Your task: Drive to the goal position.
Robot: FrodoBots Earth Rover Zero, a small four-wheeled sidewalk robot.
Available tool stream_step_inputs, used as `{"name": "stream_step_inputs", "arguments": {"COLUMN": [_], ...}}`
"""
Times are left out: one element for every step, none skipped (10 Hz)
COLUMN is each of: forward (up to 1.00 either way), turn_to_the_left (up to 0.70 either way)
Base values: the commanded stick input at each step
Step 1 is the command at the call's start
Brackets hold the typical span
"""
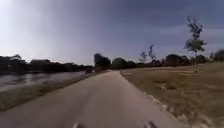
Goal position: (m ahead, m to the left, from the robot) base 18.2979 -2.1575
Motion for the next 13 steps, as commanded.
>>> {"name": "stream_step_inputs", "arguments": {"forward": [1.0,1.0,1.0,1.0,1.0,1.0,1.0,1.0,1.0,1.0,1.0,1.0,1.0], "turn_to_the_left": [0.0,0.0,0.0,0.0,0.0,0.0,0.0,0.0,0.0,0.0,0.0,0.0,0.0]}}
